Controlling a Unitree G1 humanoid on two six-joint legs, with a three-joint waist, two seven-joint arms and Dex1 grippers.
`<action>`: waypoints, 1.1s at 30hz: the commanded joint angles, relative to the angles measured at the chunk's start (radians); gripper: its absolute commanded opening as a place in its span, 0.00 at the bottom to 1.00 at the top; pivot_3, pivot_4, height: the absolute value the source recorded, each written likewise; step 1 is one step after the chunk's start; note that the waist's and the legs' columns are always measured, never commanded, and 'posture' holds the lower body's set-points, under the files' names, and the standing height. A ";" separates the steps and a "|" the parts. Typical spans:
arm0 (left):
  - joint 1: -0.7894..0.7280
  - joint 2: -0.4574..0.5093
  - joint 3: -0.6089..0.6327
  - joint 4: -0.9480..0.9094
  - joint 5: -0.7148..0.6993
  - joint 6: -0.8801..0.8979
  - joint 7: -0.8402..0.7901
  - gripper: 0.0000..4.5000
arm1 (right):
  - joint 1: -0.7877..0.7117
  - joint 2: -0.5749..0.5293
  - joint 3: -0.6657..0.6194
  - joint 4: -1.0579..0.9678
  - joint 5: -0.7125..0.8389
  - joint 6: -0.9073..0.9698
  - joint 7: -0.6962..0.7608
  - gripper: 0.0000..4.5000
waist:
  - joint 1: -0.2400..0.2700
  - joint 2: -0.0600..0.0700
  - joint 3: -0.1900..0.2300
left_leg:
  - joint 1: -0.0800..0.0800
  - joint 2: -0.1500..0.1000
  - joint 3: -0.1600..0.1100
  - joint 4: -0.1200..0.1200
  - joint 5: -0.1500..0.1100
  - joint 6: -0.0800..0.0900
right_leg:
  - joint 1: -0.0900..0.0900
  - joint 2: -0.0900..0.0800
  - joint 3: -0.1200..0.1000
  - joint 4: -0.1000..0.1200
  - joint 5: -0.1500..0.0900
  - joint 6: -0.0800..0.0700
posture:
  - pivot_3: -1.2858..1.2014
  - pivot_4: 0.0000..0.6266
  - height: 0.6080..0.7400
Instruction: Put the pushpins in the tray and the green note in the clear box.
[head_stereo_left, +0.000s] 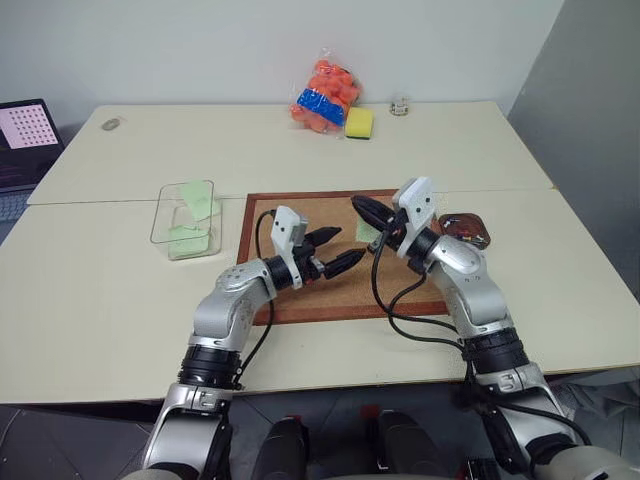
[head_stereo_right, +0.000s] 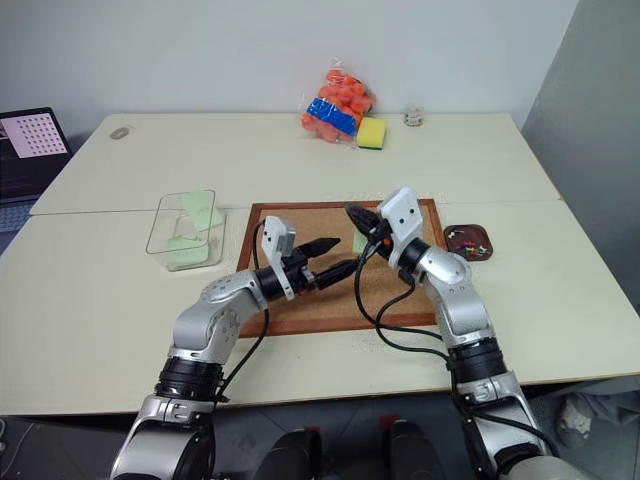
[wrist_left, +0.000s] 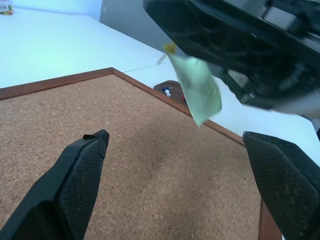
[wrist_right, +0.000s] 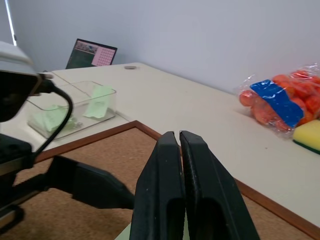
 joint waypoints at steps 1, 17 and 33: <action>-0.040 -0.015 0.040 -0.019 -0.043 0.030 0.024 0.99 | 0.009 0.005 0.017 -0.082 0.018 0.007 0.020 0.00 | 0.000 0.000 0.000 | 0.000 0.000 0.000 0.000 0.000 0.000 | 0.000 0.000 0.000 0.000 0.000 0.000 | 0.52 0.24 1.00; -0.030 0.000 0.024 -0.062 -0.076 0.117 -0.015 0.62 | 0.016 0.019 0.035 -0.114 0.029 0.019 0.026 0.00 | 0.000 0.000 0.000 | 0.000 0.000 0.000 0.000 0.000 0.000 | 0.000 0.000 0.000 0.000 0.000 0.000 | 0.52 0.24 1.00; -0.009 0.008 0.011 -0.085 -0.076 0.131 -0.018 0.01 | 0.015 0.021 0.035 -0.123 0.031 0.022 0.029 0.00 | 0.000 0.000 0.000 | 0.000 0.000 0.000 0.000 0.000 0.000 | 0.000 0.000 0.000 0.000 0.000 0.001 | 0.52 0.24 1.00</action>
